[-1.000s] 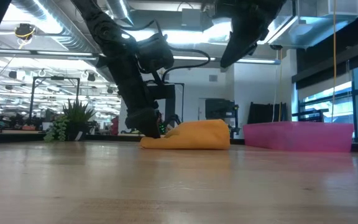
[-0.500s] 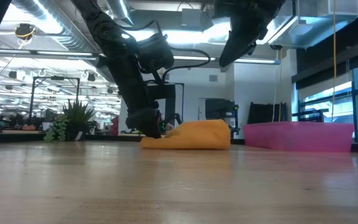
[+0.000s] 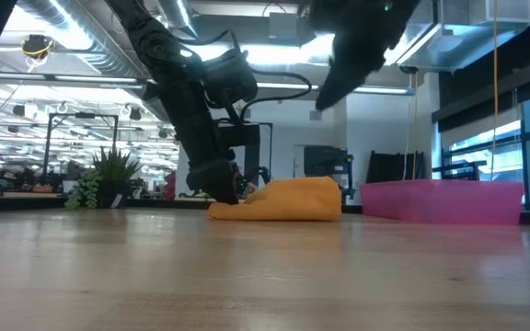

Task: Roll microfiber towels into tight, uniform cylinder then place into a basket
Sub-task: Put the yellow microfiber cloth into the pink bin

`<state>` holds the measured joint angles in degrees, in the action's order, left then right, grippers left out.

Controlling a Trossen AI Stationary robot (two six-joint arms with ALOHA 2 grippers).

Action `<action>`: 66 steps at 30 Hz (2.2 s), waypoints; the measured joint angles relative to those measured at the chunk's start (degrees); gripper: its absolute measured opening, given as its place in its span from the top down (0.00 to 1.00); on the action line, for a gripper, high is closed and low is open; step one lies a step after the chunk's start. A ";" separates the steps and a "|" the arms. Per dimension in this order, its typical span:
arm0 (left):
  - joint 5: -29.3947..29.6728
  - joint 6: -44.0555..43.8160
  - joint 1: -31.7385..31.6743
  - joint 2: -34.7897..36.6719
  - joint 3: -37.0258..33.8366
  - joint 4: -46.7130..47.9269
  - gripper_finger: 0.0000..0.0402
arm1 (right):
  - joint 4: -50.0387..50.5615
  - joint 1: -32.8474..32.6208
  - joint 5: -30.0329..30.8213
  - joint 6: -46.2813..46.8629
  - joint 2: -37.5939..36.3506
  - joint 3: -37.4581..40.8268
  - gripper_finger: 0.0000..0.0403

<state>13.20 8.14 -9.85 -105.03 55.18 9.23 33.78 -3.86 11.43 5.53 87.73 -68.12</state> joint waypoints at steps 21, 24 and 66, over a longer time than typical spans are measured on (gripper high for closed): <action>-0.01 -0.01 0.00 0.00 0.00 -1.08 1.00 | -5.32 6.03 1.05 -11.98 13.22 0.02 0.02; -0.01 0.00 0.00 0.00 0.00 -1.12 1.00 | -7.04 7.08 0.52 -14.03 14.42 0.02 0.01; 0.06 -0.02 0.02 0.02 0.00 -2.01 1.00 | -16.42 17.57 -13.99 -19.31 26.31 -0.02 0.01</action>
<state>13.26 8.12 -9.82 -105.01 55.18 7.22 17.36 13.72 -2.56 -13.78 114.04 -68.14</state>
